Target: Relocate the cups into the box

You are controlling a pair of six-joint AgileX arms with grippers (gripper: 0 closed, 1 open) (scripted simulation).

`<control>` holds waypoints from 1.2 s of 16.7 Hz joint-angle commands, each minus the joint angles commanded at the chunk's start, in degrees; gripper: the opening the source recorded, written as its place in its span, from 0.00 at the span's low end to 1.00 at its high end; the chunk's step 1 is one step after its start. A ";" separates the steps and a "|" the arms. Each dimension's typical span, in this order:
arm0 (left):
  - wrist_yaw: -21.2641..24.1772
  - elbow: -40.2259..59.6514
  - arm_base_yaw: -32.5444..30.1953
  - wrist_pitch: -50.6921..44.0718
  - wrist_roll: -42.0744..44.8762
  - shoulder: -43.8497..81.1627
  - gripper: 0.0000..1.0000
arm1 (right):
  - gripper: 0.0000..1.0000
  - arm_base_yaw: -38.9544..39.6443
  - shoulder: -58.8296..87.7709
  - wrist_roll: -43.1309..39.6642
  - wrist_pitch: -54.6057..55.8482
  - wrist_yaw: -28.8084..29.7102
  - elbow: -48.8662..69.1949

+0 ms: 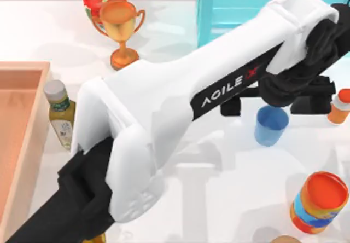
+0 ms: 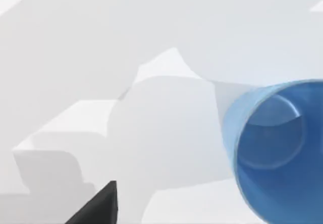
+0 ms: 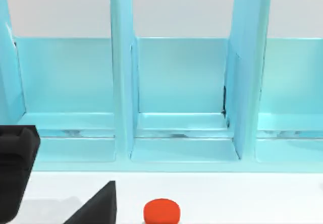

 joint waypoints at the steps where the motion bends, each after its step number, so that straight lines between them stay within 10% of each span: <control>1: 0.05 -3.28 0.28 2.75 0.28 -0.39 1.00 | 1.00 0.00 0.00 0.00 0.00 0.00 0.00; 11: 0.22 -16.87 1.44 15.29 1.46 -1.85 1.00 | 1.00 0.00 0.00 0.00 0.00 0.00 0.00; 20: 0.22 -16.87 1.44 15.29 1.46 -1.85 0.32 | 1.00 0.00 0.00 0.00 0.00 0.00 0.00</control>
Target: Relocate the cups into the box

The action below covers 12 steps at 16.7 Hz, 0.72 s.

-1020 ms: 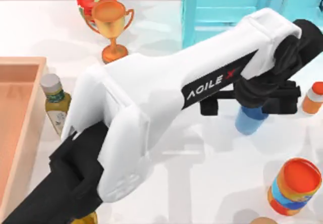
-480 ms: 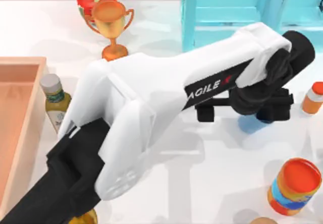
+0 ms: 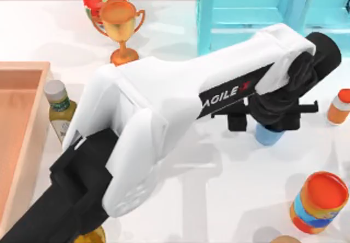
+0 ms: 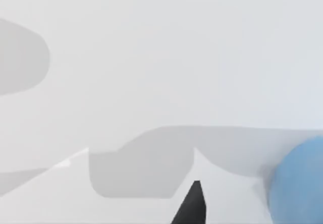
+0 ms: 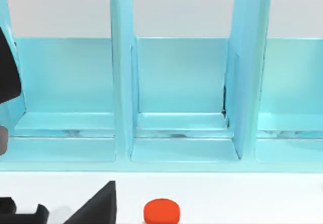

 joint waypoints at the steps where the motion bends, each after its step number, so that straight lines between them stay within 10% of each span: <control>1: 0.00 0.00 0.00 0.00 0.00 0.00 0.25 | 1.00 0.00 0.00 0.00 0.00 0.00 0.00; 4: 0.00 0.00 0.00 0.00 0.00 0.00 0.02 | 1.00 0.00 0.00 0.00 0.00 0.00 0.00; 12: 0.00 0.00 0.00 0.00 0.00 0.00 0.00 | 1.00 0.00 0.00 0.00 0.00 0.00 0.00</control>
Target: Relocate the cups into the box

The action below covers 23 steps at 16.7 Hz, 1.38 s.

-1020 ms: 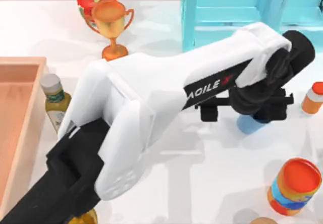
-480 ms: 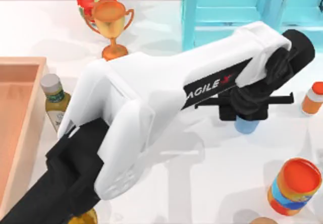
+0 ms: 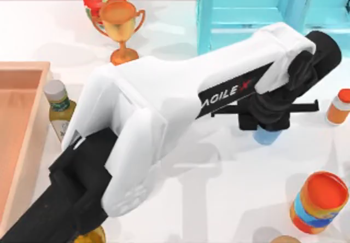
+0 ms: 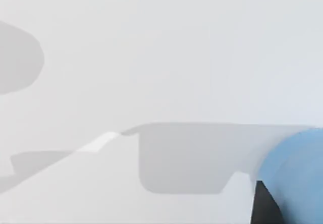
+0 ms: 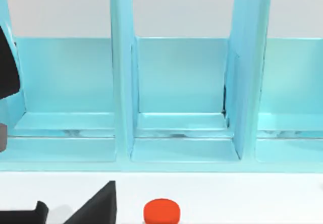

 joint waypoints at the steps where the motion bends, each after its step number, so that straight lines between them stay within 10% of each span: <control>1: 0.02 0.01 -0.26 0.00 0.00 -0.19 0.00 | 1.00 0.00 0.00 0.00 0.00 0.00 0.00; 23: 2.52 -22.29 11.25 -3.98 11.49 -27.38 0.00 | 1.00 0.00 0.00 0.00 0.00 0.00 0.00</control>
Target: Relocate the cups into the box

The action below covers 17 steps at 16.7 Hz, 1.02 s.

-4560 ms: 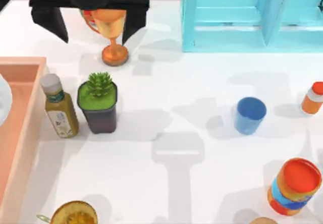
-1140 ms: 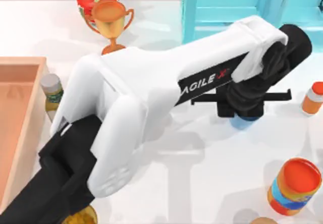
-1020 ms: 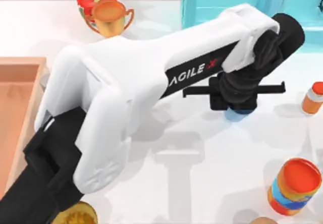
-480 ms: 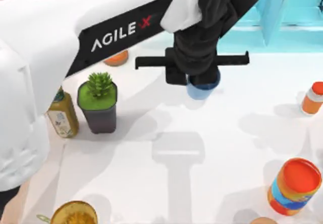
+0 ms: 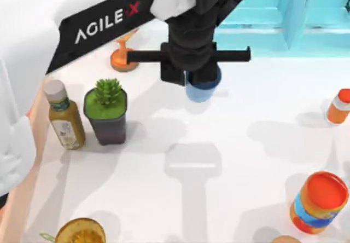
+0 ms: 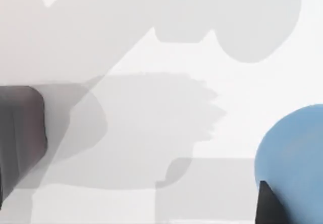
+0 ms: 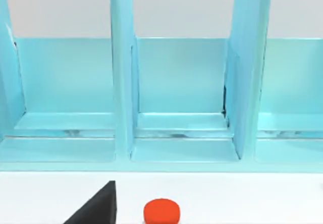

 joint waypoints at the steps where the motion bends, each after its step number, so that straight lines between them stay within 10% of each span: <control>1: 0.83 -0.37 2.41 -1.39 2.36 -1.35 0.00 | 1.00 0.00 0.00 0.00 0.00 0.00 0.00; 17: 14.84 -15.81 61.78 -12.00 62.79 -18.91 0.00 | 1.00 0.00 0.00 0.00 0.00 0.00 0.00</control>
